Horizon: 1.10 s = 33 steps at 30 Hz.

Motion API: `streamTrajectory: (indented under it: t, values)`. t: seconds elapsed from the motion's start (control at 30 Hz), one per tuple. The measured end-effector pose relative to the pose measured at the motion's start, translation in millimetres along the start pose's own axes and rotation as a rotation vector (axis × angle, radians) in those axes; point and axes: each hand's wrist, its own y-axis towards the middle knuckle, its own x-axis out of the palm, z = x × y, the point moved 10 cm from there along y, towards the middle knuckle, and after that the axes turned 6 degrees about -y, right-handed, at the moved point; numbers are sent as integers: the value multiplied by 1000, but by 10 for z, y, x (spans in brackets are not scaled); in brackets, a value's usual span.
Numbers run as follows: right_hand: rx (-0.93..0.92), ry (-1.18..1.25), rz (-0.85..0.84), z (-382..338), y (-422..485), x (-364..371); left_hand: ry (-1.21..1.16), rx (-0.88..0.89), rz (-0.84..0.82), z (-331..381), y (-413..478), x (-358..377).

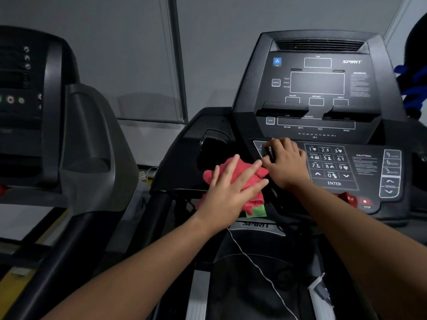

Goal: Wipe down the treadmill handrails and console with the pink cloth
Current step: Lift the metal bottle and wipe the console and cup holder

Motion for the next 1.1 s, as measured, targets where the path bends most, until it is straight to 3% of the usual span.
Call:
streamTrajectory:
  t: [0.27, 0.37, 0.5, 0.7, 0.93, 1.1]
  values:
    - [-2, 39, 6, 9, 8, -10, -64, -239, 73, -361, -604, 33]
    - [-2, 32, -8, 10, 13, 7, -366, -467, 126, -627, -914, 32]
    - [-11, 41, -11, 2, 11, -3, -453, -702, 207, -852, -1046, 51]
    - [-13, 54, -21, 15, 8, 11, -792, -1118, 357, -1070, -1308, 209]
    - [-23, 52, -37, 12, -1, 13, -640, -1229, 341, -1194, -1353, 59]
    - [-37, 47, -43, -2, -7, -4, -470, -1281, 513, -1164, -1368, -375]
